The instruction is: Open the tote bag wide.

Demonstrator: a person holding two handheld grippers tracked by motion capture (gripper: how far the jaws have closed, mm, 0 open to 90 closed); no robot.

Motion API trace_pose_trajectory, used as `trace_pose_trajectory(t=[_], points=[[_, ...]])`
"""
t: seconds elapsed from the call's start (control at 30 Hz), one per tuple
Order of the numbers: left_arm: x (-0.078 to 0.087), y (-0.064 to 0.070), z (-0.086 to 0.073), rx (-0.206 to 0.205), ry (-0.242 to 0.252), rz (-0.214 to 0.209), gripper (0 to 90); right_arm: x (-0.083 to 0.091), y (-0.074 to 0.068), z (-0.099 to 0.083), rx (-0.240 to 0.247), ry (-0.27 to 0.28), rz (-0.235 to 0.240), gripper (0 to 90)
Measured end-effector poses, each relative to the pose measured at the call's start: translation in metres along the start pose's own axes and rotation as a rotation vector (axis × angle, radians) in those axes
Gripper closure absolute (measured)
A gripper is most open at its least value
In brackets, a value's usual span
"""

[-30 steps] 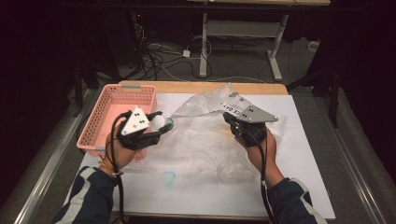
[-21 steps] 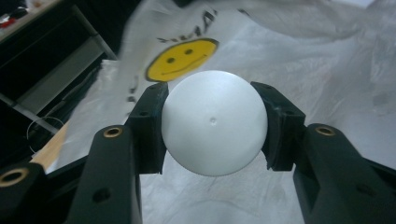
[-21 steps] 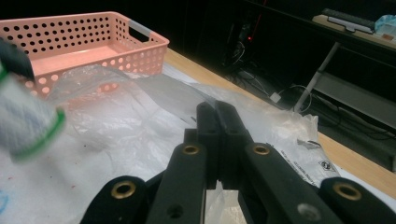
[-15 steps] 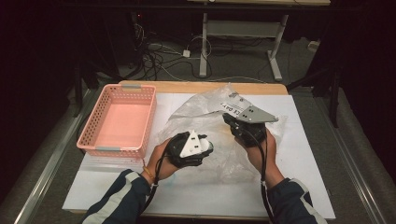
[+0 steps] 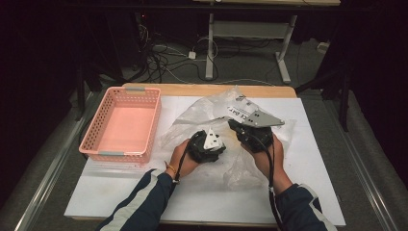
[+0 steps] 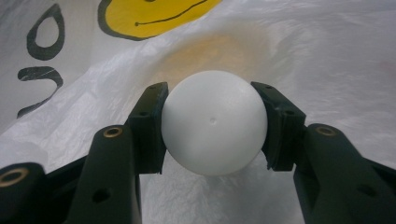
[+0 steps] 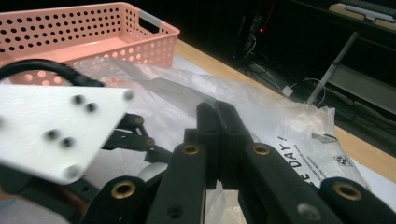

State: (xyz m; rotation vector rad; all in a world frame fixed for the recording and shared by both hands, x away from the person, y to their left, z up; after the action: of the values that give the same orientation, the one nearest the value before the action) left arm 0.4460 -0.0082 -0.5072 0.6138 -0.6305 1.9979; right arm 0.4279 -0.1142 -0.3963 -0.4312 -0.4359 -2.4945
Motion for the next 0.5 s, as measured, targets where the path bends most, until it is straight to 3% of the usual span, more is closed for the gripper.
trace_pose_trajectory(t=[0.03,0.13,0.17,0.2,0.37,0.5], points=[[-0.004,-0.002,-0.002,0.001,-0.018,0.019,48.3,-0.002,0.0,-0.002,0.003,-0.011,0.003,90.0],[-0.007,-0.006,-0.003,0.058,0.001,0.044,47.9,-0.003,0.0,-0.004,0.003,-0.02,0.005,90.0],[-0.007,-0.005,-0.003,0.058,0.001,0.026,47.7,-0.004,0.0,-0.005,0.002,-0.023,0.004,90.0],[-0.006,-0.003,-0.003,0.046,-0.006,0.02,38.4,-0.005,0.001,-0.007,0.002,-0.031,0.007,90.0],[0.008,0.005,0.0,0.022,0.028,0.055,29.4,-0.007,0.004,-0.011,-0.003,-0.046,0.004,90.0],[0.025,0.017,-0.001,0.0,0.069,0.06,29.3,-0.009,0.004,-0.015,-0.005,-0.058,0.005,90.0]])
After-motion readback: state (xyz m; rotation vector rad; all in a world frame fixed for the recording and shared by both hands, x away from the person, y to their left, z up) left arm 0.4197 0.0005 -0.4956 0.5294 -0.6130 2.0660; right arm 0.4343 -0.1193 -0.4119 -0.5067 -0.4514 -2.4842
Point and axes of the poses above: each handheld gripper's, and its own axes: x roughly backward along the jaws, z roughly out of its top, y roughly to its right, the point moved 7 cm from there along -x, roughly forward along the jaws, and after that the axes turned 6 degrees about -z, right-handed, at the moved point
